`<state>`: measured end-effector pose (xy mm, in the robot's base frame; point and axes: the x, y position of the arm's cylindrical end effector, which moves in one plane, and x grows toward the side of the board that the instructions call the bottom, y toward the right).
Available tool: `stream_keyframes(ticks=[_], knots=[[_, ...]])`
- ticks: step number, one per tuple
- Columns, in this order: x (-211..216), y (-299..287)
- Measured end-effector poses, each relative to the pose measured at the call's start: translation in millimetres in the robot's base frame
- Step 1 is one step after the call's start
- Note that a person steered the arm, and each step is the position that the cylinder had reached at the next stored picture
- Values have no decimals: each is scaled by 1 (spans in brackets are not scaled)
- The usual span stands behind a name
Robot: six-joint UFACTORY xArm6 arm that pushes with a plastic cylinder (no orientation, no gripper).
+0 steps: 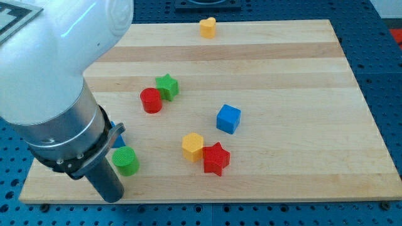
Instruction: Push the green circle towards the center of the board
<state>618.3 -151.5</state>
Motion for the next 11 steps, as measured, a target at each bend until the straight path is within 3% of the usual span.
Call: stream_keyframes(ticks=[3,5,9,11], knots=[[-9,4],[-5,-53],[-41,25],[-69,31]])
